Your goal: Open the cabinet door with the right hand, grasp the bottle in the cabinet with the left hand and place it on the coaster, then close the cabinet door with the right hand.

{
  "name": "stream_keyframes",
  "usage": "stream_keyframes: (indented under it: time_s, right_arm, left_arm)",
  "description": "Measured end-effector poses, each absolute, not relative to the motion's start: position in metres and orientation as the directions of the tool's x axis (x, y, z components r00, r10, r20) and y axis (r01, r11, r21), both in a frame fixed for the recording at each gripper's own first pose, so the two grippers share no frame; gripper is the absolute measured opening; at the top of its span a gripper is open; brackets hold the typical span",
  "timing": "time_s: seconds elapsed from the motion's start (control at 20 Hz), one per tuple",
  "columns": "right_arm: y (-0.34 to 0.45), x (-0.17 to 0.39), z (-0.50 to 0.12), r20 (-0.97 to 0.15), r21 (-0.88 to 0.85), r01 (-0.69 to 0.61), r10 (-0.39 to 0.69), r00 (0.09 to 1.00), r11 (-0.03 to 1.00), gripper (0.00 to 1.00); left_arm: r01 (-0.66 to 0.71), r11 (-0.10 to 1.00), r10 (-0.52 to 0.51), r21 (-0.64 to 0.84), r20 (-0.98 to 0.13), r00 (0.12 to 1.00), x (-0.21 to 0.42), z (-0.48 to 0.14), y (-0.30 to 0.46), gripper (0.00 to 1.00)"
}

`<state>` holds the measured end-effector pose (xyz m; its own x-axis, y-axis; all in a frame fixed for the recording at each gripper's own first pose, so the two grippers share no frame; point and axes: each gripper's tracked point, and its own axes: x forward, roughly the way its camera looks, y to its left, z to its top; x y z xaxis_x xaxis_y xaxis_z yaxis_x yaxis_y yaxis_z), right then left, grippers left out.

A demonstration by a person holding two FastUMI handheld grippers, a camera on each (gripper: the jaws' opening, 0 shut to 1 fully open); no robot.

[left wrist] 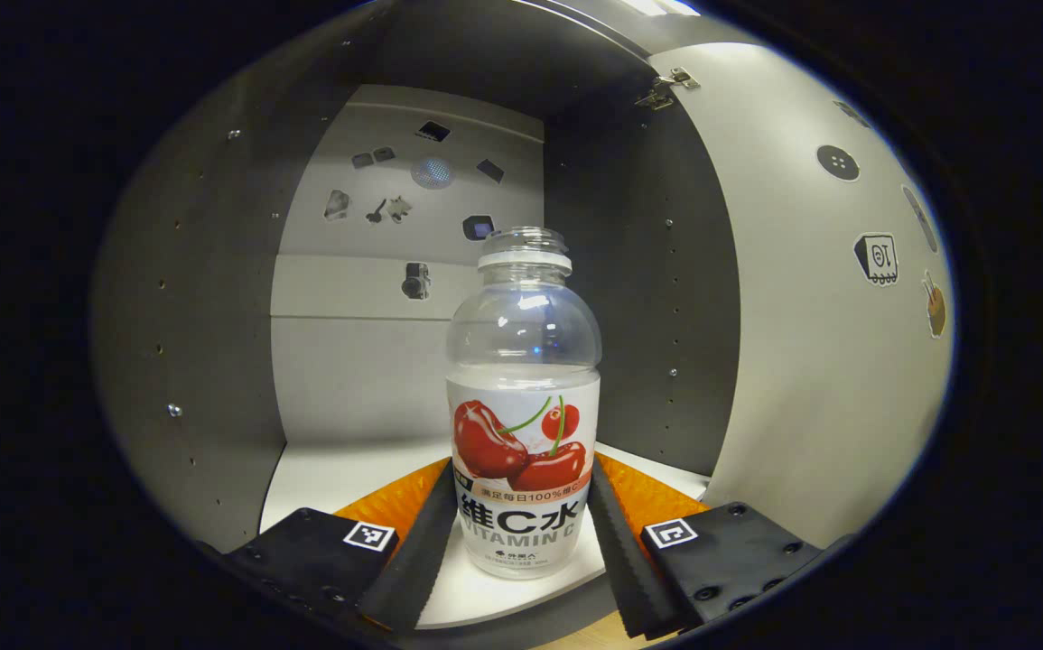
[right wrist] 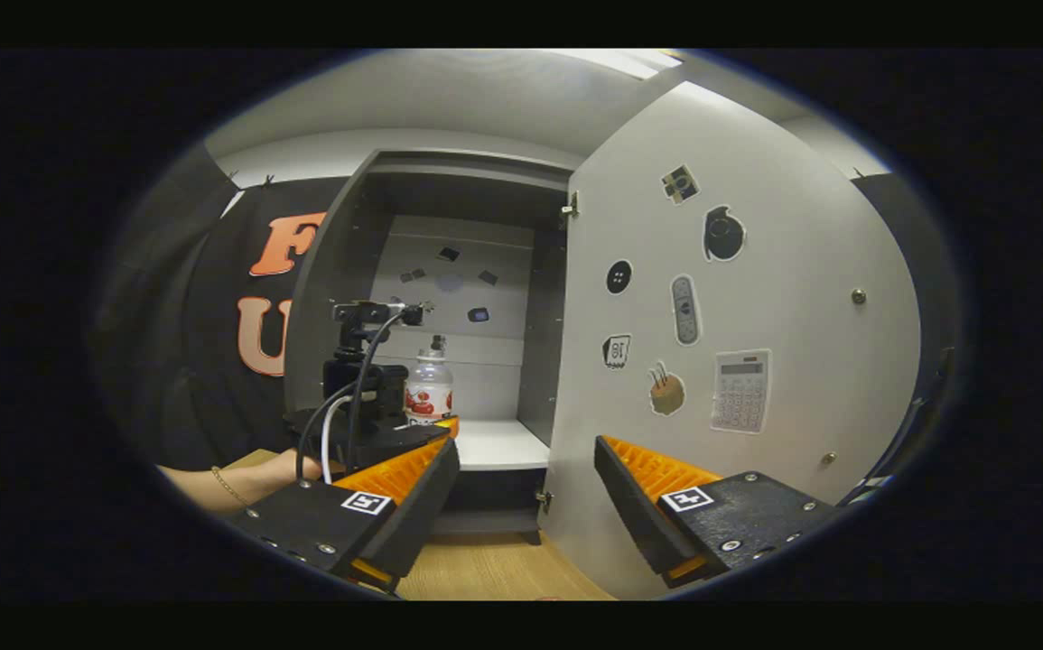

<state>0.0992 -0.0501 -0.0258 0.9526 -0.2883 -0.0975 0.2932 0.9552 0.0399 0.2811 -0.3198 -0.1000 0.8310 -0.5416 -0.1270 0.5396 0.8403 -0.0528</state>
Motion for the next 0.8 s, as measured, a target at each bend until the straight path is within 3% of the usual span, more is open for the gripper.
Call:
stream_keyframes:
  time_s: [0.45,0.75,0.8]
  right_arm:
    - [-0.053,0.086,-0.025,-0.091,0.042,0.260,-0.256,0.962,0.965,0.93]
    - [-0.043,0.080,-0.023,-0.070,0.035,0.139,-0.136,0.988,0.990,0.93]
    - [-0.042,0.079,-0.021,-0.063,0.030,0.118,-0.116,0.991,0.993,0.89]
  left_arm:
    - [0.509,0.859,-0.512,-0.053,-0.093,0.854,0.258,-0.091,-0.303,0.83]
    - [0.445,0.895,-0.447,-0.034,-0.066,0.892,0.221,-0.081,-0.269,0.83]
    - [0.426,0.904,-0.427,-0.029,-0.059,0.902,0.214,-0.080,-0.260,0.83]
